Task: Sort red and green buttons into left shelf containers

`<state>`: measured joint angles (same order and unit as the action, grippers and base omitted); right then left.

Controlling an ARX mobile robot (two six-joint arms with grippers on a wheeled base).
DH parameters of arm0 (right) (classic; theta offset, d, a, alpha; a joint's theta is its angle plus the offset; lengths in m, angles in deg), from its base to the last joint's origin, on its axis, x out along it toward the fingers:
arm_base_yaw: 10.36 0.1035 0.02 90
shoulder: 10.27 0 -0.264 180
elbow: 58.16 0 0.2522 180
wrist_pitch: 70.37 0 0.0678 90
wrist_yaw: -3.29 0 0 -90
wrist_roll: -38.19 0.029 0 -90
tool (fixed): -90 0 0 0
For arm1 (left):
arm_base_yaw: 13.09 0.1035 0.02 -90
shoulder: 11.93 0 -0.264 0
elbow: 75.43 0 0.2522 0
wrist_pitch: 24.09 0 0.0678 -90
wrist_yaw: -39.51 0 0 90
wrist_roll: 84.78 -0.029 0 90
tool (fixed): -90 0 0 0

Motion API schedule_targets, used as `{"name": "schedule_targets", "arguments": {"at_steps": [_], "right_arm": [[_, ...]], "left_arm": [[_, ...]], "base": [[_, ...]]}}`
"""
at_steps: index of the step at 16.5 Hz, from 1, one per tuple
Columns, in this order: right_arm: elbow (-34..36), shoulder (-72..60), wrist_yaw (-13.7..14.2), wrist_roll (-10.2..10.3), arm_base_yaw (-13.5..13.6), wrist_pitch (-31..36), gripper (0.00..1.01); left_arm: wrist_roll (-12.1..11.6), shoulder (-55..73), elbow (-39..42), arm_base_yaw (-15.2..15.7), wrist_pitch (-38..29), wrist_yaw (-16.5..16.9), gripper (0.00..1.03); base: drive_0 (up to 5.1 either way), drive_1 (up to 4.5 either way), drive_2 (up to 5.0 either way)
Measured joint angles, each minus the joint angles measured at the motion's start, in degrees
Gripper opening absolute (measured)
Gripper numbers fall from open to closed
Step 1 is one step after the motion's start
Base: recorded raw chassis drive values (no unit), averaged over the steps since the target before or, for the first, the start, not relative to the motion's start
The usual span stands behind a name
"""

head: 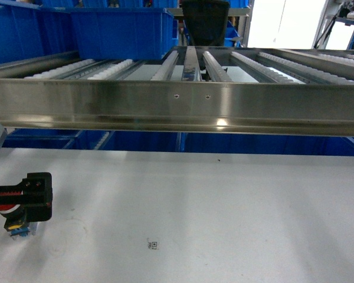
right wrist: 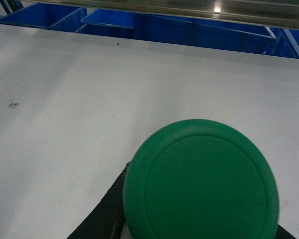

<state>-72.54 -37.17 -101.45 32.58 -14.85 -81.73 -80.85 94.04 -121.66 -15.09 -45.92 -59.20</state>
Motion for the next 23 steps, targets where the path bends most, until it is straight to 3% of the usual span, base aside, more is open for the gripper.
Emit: {"name": "schedule_targets", "arguments": {"at_steps": [11, 12, 16, 18, 23], "right_arm": [[0.00, 0.00, 0.00, 0.00, 0.00, 0.00, 0.35], [0.00, 0.00, 0.00, 0.00, 0.00, 0.00, 0.35], [0.00, 0.00, 0.00, 0.00, 0.00, 0.00, 0.35], [0.00, 0.00, 0.00, 0.00, 0.00, -0.02, 0.35], [0.00, 0.00, 0.00, 0.00, 0.00, 0.00, 0.35]], "left_arm": [[0.35, 5.11, -2.08, -0.22, -0.74, 3.76, 0.98], [0.50, 5.33, -2.27, -0.20, -0.42, 4.13, 0.95], [0.70, 6.23, -2.36, -0.04, -0.81, 4.46, 0.61], [0.90, 6.86, -2.16, 0.07, -1.01, 3.76, 0.30], [0.37, 3.06, -1.40, 0.15, 0.39, 4.50, 0.29]], "base": [[0.0, 0.00, 0.0], [0.0, 0.00, 0.0], [0.0, 0.00, 0.0], [0.0, 0.00, 0.0], [0.0, 0.00, 0.0]]}}
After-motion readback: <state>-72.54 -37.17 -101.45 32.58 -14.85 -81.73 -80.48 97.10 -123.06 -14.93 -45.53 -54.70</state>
